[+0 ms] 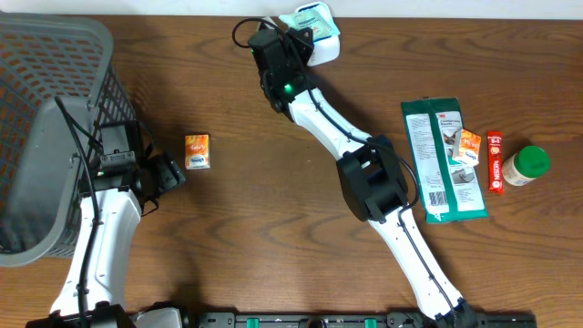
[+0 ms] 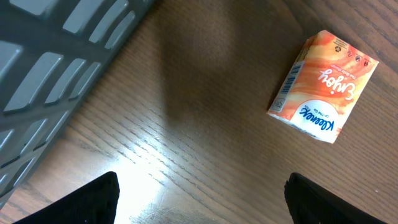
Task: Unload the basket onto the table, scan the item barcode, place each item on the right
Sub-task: 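Carry the light-blue wipes packet up to the white scanner with the right gripper, then move the wipes packet right and set it on the glove pack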
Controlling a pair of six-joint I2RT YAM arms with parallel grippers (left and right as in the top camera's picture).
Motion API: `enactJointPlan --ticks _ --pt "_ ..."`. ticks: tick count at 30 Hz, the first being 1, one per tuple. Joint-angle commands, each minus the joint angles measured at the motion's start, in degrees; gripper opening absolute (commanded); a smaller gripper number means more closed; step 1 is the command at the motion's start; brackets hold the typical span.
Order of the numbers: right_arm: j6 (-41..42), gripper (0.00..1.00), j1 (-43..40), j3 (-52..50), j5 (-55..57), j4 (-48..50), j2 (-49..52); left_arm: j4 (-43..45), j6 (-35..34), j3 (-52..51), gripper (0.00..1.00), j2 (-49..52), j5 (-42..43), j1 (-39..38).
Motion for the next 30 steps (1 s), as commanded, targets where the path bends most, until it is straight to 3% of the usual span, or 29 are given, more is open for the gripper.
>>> enactJointPlan --ticks 1,6,10,14,18,21,27,30 --pt "-0.5 0.01 -0.1 0.4 -0.5 1.9 0.2 0.0 -0.7 0.5 0.86 0.3 -0.7 0.3" --pt "0.4 0.01 0.1 0.4 0.1 4.4 -3.6 0.0 -0.7 0.5 0.86 0.3 -0.7 0.3" --pt "4.2 0.01 0.7 0.4 0.8 -0.3 -9.7 0.0 -0.7 0.5 0.86 0.3 -0.7 0.3" --pt "15.2 0.01 2.1 0.4 -6.1 -20.1 -20.8 0.0 -0.7 0.5 0.86 0.3 -0.7 0.3" --pt "33.4 0.01 1.5 0.4 -25.1 -48.7 -33.2 0.0 -0.7 0.5 0.86 0.3 -0.7 0.3" --pt "39.4 0.01 -0.4 0.4 -38.4 -64.1 -39.3 0.0 -0.7 0.5 0.86 0.3 -0.7 0.3" --pt "43.8 0.01 -5.9 0.3 -52.9 -89.2 -43.8 0.0 -0.7 0.5 0.86 0.3 -0.7 0.3" --pt "44.3 0.01 -7.9 -2.1 -53.0 -92.7 -43.7 0.0 -0.7 0.5 0.86 0.3 -0.7 0.3"
